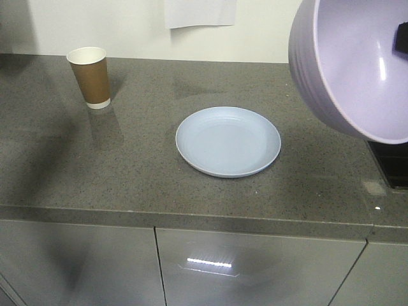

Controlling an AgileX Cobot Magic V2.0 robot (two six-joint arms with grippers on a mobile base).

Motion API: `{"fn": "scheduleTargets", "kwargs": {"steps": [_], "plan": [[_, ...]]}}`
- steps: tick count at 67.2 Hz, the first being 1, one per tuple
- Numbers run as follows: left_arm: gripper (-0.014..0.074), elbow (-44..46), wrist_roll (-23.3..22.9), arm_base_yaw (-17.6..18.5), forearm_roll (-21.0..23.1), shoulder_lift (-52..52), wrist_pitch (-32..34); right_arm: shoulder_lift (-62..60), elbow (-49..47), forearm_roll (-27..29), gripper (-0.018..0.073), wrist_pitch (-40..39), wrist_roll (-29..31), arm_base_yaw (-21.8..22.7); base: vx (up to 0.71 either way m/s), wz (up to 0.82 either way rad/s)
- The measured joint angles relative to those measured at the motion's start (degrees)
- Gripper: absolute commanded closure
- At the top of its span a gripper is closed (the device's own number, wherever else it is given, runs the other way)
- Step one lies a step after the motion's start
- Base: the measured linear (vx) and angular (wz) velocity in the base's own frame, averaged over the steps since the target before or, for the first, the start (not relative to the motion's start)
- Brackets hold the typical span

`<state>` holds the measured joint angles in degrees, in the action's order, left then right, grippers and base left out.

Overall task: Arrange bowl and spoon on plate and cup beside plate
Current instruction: 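Approach the counter edge and stop with the plate ahead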

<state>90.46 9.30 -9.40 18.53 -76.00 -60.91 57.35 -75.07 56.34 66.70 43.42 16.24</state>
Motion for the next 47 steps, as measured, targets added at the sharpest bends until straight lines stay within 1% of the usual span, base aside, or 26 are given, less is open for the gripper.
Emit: {"fn": "scheduleTargets", "kwargs": {"steps": [47], "plan": [[0.0603,0.0,0.0,0.0,0.0,0.0,0.0,0.0,0.0,0.0,0.0565,0.0,0.0,0.0,0.08,-0.04]]}}
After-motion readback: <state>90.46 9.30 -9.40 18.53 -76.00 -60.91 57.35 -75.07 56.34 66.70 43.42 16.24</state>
